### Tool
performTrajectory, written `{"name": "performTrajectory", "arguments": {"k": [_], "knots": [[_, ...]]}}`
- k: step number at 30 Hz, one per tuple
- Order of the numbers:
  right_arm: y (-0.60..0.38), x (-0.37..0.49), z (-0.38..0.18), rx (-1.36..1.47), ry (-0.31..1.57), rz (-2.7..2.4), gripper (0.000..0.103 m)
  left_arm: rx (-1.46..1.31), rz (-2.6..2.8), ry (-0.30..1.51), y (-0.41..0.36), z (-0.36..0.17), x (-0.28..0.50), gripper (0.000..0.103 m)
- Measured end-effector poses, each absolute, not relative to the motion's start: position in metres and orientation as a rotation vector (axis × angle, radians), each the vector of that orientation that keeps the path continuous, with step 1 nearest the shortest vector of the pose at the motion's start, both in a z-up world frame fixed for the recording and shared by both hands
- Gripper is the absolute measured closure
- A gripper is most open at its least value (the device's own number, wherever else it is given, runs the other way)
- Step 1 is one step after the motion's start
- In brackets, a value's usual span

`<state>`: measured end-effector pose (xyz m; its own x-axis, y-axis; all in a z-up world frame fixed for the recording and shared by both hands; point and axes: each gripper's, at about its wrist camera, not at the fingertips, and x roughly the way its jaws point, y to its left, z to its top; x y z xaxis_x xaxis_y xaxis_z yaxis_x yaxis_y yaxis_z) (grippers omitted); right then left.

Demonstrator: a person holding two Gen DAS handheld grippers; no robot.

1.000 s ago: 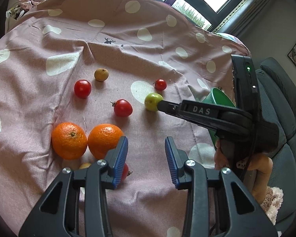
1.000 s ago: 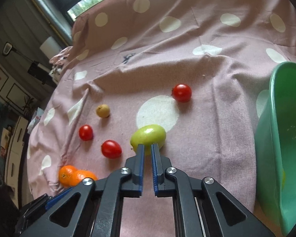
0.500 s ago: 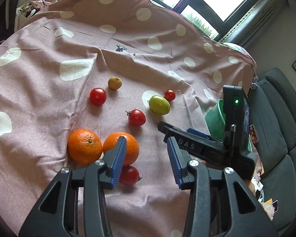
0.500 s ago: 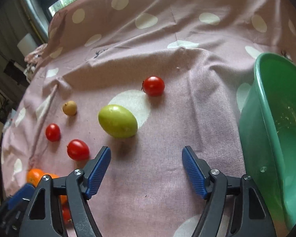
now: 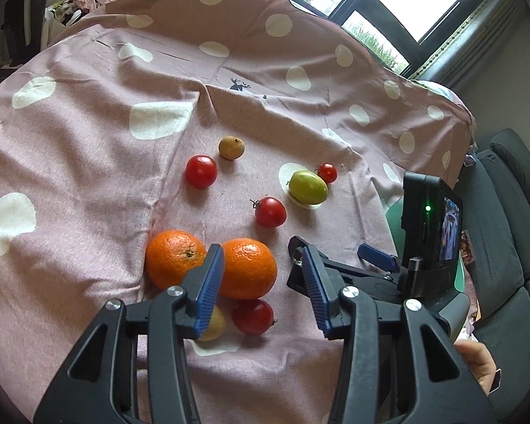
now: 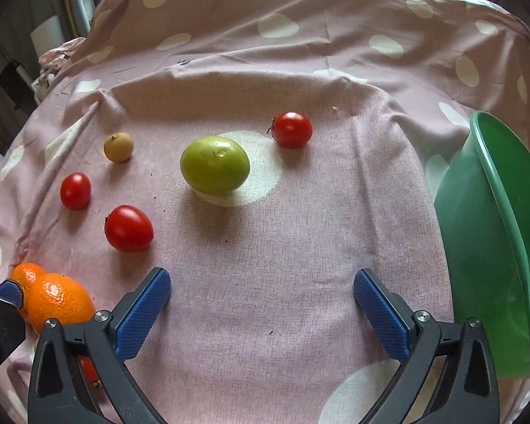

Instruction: Organize fruits

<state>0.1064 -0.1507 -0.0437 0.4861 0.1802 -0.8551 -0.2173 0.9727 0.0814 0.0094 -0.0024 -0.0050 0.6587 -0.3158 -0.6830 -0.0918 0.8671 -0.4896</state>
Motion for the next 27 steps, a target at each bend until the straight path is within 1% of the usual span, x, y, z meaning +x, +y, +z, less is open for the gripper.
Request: {"name": "performTrajectory", "arguments": {"k": [20, 27], "knots": [[-0.1504, 0.1068, -0.0436, -0.040, 1.036, 0.242, 0.000, -0.522, -0.104, 0.851, 0.0032, -0.0076, 0.0076, 0.056], [-0.1505, 0.1069, -0.0436, -0.040, 1.036, 0.242, 0.000, -0.512, -0.104, 0.855, 0.0023, -0.0075, 0.0078, 0.055]]}}
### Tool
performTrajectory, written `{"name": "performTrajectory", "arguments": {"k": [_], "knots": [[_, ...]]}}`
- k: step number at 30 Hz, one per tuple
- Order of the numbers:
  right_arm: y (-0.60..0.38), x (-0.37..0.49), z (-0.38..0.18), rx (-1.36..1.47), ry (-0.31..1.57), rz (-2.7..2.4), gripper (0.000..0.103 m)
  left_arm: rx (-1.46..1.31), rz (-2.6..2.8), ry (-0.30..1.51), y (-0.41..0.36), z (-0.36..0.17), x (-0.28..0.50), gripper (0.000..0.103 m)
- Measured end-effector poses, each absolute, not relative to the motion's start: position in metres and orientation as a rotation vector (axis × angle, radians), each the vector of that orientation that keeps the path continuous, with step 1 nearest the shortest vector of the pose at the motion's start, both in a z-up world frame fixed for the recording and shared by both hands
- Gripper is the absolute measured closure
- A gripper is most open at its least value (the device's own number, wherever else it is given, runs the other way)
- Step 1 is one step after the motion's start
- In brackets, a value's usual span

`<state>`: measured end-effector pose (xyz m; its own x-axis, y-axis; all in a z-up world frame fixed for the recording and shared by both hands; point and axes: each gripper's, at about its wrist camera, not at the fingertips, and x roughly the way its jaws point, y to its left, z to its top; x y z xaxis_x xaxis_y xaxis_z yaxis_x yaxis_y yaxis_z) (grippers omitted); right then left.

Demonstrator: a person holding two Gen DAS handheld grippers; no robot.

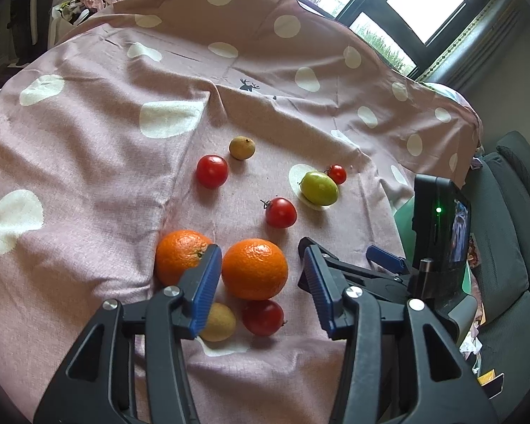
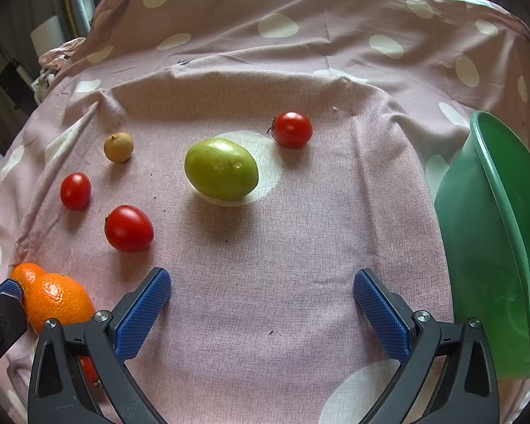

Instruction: Organize fruits

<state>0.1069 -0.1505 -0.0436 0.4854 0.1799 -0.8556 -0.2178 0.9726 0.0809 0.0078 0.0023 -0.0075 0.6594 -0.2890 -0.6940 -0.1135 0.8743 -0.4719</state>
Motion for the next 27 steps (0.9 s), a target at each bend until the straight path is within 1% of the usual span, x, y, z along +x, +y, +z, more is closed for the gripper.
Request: {"name": "performTrajectory", "arguments": {"k": [8, 11, 24, 27], "knots": [[-0.150, 0.107, -0.044, -0.041, 1.036, 0.242, 0.000, -0.517, -0.107, 0.835, 0.001, -0.002, 0.005, 0.054], [-0.150, 0.107, -0.044, -0.041, 1.036, 0.242, 0.000, -0.521, -0.103, 0.822, 0.005, 0.001, 0.003, 0.052], [-0.141, 0.113, -0.043, -0.080, 1.044, 0.307, 0.000, -0.556, -0.090, 0.810, 0.024, 0.007, -0.002, 0.050], [-0.132, 0.117, -0.039, -0.120, 1.116, 0.397, 0.000, -0.546, -0.078, 0.807, 0.026, 0.009, -0.003, 0.050]]}}
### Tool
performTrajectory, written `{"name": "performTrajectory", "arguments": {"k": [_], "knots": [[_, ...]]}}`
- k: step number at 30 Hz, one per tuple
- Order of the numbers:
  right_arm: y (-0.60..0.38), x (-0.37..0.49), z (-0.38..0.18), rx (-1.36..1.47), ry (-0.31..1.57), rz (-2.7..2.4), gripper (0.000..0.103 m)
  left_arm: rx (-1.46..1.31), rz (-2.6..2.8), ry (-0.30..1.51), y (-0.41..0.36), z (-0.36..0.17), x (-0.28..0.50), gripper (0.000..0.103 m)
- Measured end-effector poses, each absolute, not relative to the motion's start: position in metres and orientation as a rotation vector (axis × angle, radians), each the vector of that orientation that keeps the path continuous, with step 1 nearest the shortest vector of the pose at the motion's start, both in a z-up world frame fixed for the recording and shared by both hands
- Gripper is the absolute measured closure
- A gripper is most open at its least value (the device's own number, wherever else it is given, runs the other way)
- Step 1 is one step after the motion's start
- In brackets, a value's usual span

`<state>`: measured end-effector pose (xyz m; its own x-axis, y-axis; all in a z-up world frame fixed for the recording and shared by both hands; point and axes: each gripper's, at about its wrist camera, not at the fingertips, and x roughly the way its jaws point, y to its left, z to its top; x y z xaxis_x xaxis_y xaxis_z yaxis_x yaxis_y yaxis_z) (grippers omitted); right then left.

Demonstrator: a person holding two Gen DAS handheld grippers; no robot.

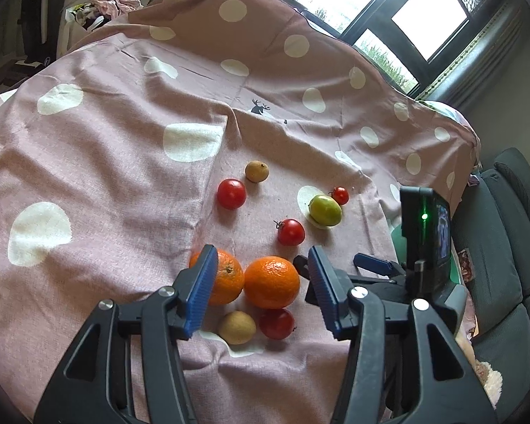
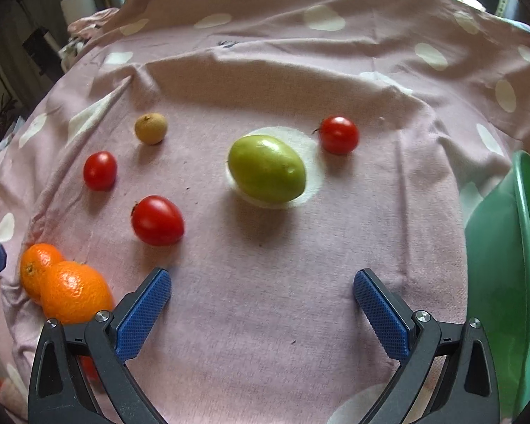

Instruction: Organize fruits

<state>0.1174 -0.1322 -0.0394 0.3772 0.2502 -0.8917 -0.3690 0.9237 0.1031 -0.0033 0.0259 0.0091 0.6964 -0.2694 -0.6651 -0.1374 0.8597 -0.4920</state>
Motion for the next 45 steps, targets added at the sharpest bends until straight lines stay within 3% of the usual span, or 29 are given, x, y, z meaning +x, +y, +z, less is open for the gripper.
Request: {"name": "performTrajectory", "arguments": {"k": [7, 12, 13, 16, 18, 19, 20, 39, 45], "knots": [[-0.150, 0.130, -0.001, -0.010, 1.045, 0.317, 0.000, -0.542, -0.072, 0.798, 0.033, 0.012, -0.004, 0.050], [-0.149, 0.165, 0.000, 0.119, 1.100, 0.383, 0.002, -0.544, -0.080, 0.801, 0.032, 0.012, -0.003, 0.050], [-0.146, 0.169, -0.002, 0.125, 1.106, 0.391, 0.007, -0.540, -0.083, 0.802, 0.031, 0.013, -0.003, 0.050], [-0.137, 0.177, -0.012, 0.101, 1.140, 0.354, 0.033, -0.540, -0.089, 0.806, 0.029, 0.012, -0.001, 0.050], [-0.133, 0.178, -0.022, 0.084, 1.174, 0.330, 0.043, -0.538, -0.100, 0.810, 0.026, 0.011, -0.001, 0.050], [-0.133, 0.177, -0.026, 0.087, 1.182, 0.344, 0.054, -0.532, -0.107, 0.813, 0.023, 0.012, 0.000, 0.050], [-0.134, 0.175, -0.029, 0.091, 1.183, 0.359, 0.056, -0.524, -0.113, 0.814, 0.020, 0.012, 0.000, 0.050], [-0.214, 0.100, -0.036, 0.390, 1.203, 0.505, 0.056, -0.323, -0.285, 0.928, -0.069, -0.012, 0.011, 0.052], [-0.210, 0.103, -0.038, 0.442, 1.220, 0.562, 0.056, -0.326, -0.345, 0.975, -0.088, -0.023, 0.024, 0.060]]}}
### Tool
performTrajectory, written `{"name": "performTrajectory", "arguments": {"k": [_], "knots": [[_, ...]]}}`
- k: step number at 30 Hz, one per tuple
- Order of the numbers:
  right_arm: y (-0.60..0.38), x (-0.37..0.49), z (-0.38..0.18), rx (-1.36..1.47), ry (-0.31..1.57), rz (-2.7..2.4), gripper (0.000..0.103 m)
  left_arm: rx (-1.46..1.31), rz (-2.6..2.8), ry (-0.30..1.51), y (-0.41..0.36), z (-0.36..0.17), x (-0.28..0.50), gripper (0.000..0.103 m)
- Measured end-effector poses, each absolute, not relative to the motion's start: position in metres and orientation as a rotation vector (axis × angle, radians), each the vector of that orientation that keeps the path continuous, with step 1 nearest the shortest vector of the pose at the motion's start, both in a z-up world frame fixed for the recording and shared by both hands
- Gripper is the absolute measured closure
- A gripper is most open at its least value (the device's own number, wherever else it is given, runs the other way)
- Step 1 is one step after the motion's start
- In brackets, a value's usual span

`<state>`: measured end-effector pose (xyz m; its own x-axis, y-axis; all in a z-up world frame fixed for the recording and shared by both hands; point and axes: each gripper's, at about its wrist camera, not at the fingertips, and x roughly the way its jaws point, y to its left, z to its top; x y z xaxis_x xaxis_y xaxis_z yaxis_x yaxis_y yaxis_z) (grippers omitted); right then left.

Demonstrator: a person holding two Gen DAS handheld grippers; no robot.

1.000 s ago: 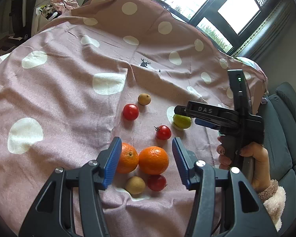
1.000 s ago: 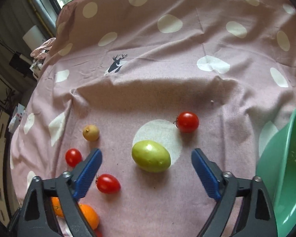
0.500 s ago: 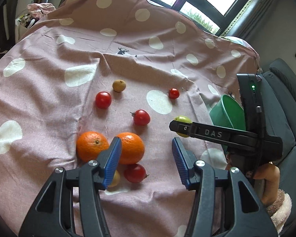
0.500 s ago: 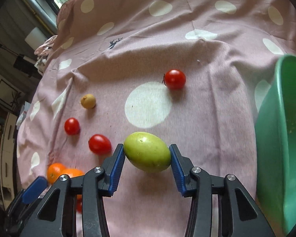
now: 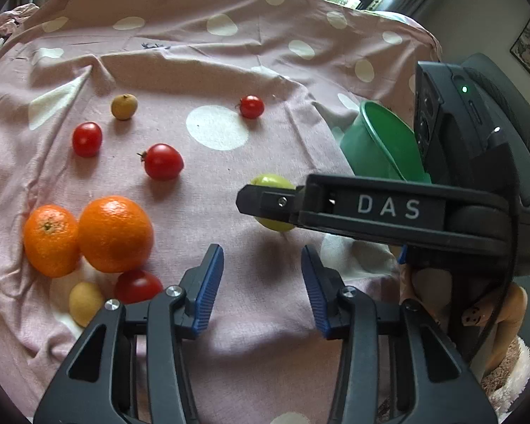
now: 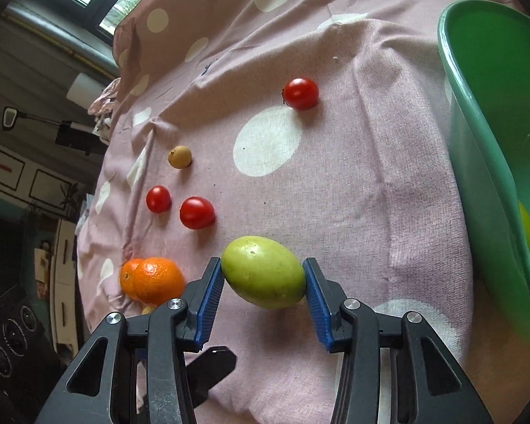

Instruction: Organize fruits

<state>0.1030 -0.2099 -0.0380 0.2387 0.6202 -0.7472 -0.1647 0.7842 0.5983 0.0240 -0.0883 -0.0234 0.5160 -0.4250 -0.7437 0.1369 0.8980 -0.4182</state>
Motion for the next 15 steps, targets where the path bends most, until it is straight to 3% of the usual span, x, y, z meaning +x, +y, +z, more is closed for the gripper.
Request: {"name": "performTrajectory", "arguments": {"k": [4, 6, 15], "knots": [[-0.213, 0.103, -0.035, 0.465, 1.213, 0.577, 0.056, -0.335, -0.356, 0.990, -0.097, -0.031, 0.033, 0.068], [-0.213, 0.102, -0.035, 0.491, 1.216, 0.599, 0.056, -0.371, -0.378, 1.002, -0.098, -0.035, 0.037, 0.078], [-0.209, 0.094, -0.022, 0.482, 1.187, 0.635, 0.055, -0.432, -0.411, 0.945, -0.098, -0.023, 0.036, 0.087]]}}
